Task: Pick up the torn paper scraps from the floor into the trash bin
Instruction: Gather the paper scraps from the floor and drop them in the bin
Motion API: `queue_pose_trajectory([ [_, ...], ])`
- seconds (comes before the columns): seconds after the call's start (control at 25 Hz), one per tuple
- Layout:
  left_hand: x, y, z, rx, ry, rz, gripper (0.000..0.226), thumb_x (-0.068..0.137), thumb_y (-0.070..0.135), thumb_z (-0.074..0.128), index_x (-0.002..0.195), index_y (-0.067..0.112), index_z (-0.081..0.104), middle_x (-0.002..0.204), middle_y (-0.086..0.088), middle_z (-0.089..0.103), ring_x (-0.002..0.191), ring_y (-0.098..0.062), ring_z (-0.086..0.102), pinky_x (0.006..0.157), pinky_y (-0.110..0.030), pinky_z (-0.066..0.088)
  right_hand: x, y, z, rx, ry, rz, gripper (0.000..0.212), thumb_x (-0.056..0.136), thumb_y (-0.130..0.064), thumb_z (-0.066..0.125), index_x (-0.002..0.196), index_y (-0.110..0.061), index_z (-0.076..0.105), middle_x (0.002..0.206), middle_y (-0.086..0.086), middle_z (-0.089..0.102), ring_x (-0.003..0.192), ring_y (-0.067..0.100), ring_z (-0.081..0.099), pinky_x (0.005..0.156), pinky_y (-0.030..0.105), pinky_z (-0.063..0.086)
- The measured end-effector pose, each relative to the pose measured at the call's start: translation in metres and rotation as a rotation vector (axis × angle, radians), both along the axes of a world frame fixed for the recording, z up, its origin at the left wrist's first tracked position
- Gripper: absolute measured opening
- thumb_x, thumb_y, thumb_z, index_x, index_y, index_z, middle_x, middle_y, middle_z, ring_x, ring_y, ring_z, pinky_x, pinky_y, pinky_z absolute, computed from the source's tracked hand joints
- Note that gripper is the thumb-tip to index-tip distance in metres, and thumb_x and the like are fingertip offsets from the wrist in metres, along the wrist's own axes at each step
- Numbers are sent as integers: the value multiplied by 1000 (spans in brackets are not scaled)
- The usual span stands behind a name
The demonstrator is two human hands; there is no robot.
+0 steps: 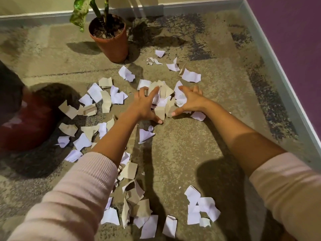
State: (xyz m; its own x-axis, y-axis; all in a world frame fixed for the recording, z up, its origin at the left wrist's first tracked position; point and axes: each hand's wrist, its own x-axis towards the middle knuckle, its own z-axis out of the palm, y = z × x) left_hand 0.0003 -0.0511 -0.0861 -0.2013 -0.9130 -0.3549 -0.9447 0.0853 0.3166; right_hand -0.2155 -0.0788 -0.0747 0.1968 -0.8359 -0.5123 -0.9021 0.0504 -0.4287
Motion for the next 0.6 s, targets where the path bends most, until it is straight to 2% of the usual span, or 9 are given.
queue_pose_trajectory([
  [0.08,-5,2,-2,-26,-1,-25,126,55,53,87,154,31,13,150,-19,19,139,-39,18,112,-47,27,16,1,-1,-23,-48,19,120,57,-52,87,151,-35,13,149,17,14,141,39,9,112,53,24],
  [0.2,-6,3,-6,-64,34,1,110,56,46,88,148,29,29,141,-18,30,132,-37,30,105,-43,36,35,4,-6,-69,-73,50,109,55,-49,87,145,-36,27,140,14,23,136,36,14,110,50,27],
  [0.32,-7,5,-8,-99,103,35,82,63,33,86,135,24,48,129,-18,41,120,-35,44,96,-39,44,43,7,-11,-131,-54,47,78,61,-39,85,129,-32,46,134,12,29,133,31,19,107,43,32],
  [0.48,-7,10,-9,-152,214,152,45,71,16,79,114,16,66,115,-16,52,103,-30,54,79,-28,42,44,17,-16,-177,-82,-23,43,68,-25,82,106,-24,61,132,11,36,133,29,28,104,36,33],
  [0.6,-6,21,-6,-185,236,185,26,72,8,74,98,14,71,98,-14,67,89,-30,63,70,-32,49,46,29,-18,-245,-115,-112,21,76,-9,72,96,-16,69,124,15,49,120,33,47,93,31,41],
])
